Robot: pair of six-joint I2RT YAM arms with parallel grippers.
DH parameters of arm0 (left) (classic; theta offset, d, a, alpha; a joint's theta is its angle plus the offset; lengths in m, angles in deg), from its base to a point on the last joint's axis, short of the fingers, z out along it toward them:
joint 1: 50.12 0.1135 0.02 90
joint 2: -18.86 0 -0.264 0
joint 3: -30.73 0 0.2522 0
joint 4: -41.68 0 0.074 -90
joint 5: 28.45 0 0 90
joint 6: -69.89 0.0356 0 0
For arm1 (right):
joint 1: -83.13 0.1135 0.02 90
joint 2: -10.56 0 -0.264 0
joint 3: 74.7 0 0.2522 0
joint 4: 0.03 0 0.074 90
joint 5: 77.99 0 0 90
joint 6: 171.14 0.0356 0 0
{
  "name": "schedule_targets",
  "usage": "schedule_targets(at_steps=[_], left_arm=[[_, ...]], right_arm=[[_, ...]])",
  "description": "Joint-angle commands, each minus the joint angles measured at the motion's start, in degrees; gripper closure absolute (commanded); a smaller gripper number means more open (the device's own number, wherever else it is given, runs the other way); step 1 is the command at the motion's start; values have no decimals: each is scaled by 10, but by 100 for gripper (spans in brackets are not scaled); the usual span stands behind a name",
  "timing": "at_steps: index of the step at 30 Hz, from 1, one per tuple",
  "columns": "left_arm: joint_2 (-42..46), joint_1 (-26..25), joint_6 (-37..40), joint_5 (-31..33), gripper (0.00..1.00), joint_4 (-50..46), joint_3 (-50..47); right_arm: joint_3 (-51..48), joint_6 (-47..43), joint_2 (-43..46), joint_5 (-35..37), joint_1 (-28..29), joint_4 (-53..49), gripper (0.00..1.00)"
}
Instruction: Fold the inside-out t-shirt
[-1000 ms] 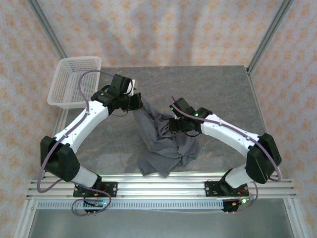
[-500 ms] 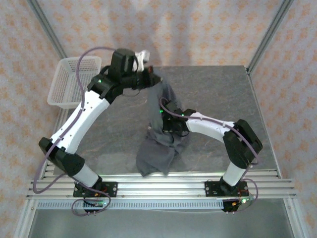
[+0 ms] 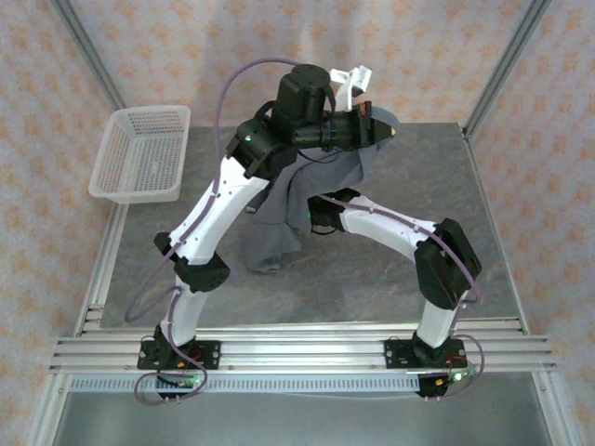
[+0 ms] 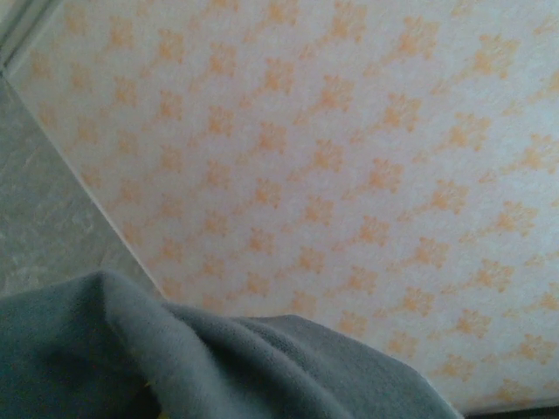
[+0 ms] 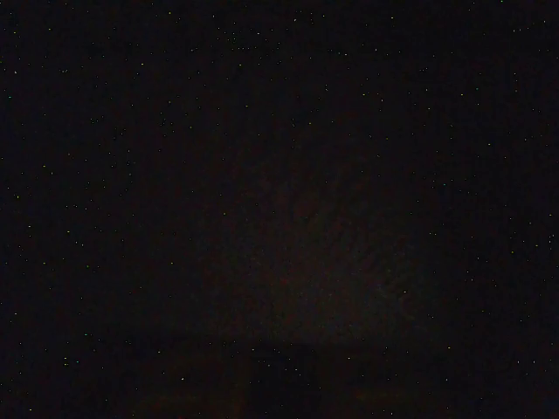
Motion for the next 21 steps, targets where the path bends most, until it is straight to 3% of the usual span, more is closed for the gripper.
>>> schedule_targets(at_steps=[1, 5, 11, 15, 18, 21], left_arm=[[53, -4, 19, -17, 100, 29, -14], [58, -12, -4, -50, 100, 72, -20], [58, -35, -45, -81, 100, 163, 54], [92, -35, 30, -52, 100, 107, 46], [126, -35, 104, -18, 100, 43, 9], [143, -36, 115, -31, 100, 61, -24]], right_arm=[[63, -2, 20, -33, -2, -44, 78], [116, -4, -40, -31, -15, -71, 78], [187, -8, -162, -42, -53, -132, 77], [270, -7, -193, -67, -68, -218, 75], [284, 16, -151, -71, -77, -209, 73], [288, 27, -127, -78, -94, -191, 73]])
